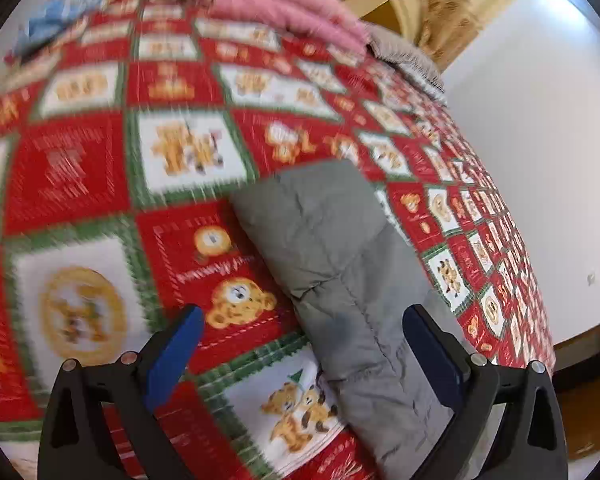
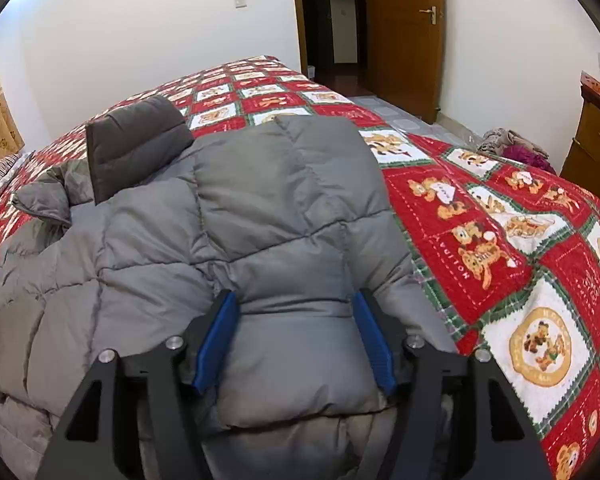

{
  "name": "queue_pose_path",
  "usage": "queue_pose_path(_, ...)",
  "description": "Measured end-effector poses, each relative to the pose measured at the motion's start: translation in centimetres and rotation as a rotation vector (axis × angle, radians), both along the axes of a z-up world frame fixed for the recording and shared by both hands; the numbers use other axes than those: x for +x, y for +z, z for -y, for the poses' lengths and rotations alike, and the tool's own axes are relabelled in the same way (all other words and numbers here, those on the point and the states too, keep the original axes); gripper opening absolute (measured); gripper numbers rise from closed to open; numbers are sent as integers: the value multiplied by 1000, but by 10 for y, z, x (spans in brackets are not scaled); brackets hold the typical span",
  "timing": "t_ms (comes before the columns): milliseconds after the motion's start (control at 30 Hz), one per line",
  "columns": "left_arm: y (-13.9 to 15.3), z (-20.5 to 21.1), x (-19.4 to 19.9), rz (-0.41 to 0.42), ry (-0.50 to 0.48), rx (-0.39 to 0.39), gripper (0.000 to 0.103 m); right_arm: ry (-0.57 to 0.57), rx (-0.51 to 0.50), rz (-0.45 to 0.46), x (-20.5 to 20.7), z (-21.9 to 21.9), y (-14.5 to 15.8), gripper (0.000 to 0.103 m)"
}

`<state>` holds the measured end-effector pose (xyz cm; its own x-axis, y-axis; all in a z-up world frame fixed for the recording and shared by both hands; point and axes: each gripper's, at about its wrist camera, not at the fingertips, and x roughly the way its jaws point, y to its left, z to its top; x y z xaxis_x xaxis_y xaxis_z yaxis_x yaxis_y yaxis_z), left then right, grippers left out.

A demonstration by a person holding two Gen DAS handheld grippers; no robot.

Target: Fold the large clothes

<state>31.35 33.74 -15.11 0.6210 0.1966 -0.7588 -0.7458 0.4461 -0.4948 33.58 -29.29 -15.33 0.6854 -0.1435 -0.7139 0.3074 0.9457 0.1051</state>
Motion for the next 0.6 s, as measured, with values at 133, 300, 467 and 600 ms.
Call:
queue_pose_path(133, -9, 13, 6, 19, 47, 34, 99, 5, -3, -2, 0, -1, 0, 66)
queue_pose_path(300, -8, 18, 18, -36, 14, 141, 72, 8, -6, -1, 1, -2, -1, 67)
queue_pose_path(467, -20, 11, 20, 44, -80, 75, 13, 8, -4, 0, 1, -3, -1, 68)
queue_pose_path(600, -3, 15, 23, 81, -110, 92, 9, 7, -3, 1, 2, -4, -1, 68)
